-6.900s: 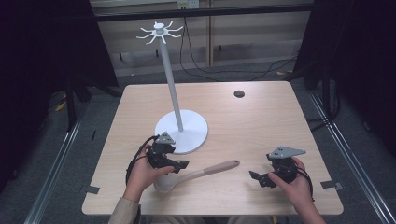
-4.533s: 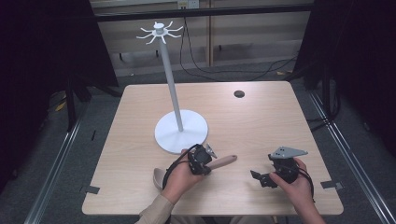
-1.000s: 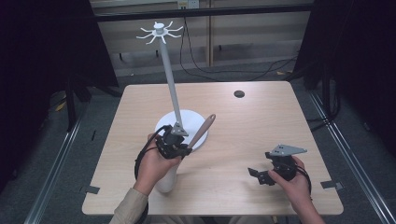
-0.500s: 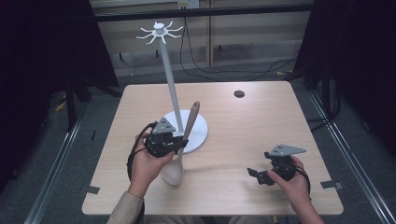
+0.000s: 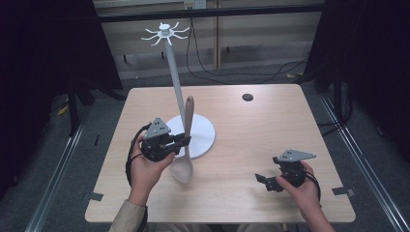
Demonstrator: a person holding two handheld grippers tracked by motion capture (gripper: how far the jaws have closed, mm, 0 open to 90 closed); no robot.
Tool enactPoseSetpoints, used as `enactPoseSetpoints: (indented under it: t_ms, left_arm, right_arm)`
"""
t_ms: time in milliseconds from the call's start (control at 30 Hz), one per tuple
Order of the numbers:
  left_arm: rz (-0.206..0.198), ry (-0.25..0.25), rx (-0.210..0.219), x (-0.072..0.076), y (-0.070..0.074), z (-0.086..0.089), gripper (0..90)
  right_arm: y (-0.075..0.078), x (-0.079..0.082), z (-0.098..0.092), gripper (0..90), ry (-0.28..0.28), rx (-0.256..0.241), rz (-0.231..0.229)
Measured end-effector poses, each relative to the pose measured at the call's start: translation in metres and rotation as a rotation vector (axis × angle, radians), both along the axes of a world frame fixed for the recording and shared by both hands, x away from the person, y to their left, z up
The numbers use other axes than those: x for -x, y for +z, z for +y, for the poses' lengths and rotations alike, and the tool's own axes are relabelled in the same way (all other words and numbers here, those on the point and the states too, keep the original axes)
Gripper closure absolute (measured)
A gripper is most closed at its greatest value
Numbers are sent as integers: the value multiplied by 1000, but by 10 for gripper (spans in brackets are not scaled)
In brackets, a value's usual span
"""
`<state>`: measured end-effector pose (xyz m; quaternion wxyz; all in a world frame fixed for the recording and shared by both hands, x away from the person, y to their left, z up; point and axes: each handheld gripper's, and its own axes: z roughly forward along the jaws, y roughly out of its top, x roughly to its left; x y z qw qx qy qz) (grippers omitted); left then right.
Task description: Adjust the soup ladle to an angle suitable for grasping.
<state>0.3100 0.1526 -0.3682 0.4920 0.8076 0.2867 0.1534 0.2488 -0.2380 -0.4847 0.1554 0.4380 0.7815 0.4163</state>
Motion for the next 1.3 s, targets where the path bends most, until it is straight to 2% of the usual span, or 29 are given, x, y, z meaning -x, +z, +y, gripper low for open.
enactPoseSetpoints:
  t_ms: [200, 500, 867, 1133, 1300]
  left_arm:
    - [-15, 14, 24, 0, 5, 4, 783]
    - [-24, 30, 30, 1, 12, 10, 783]
    - [-38, 88, 32, -4, 31, 29, 782]
    - [-55, 139, 59, -11, 48, 41, 782]
    - [-59, 156, 40, -17, 59, 45, 782]
  right_arm:
    - [0, 0, 1, 40, 0, -1, 0]
    - [0, 0, 2, 39, 4, 0, 0]
    - [0, 0, 4, 40, 7, -2, 1]
    - [0, -1, 4, 39, 7, -6, 4]
    - [-1, -1, 5, 39, 9, -7, 3]
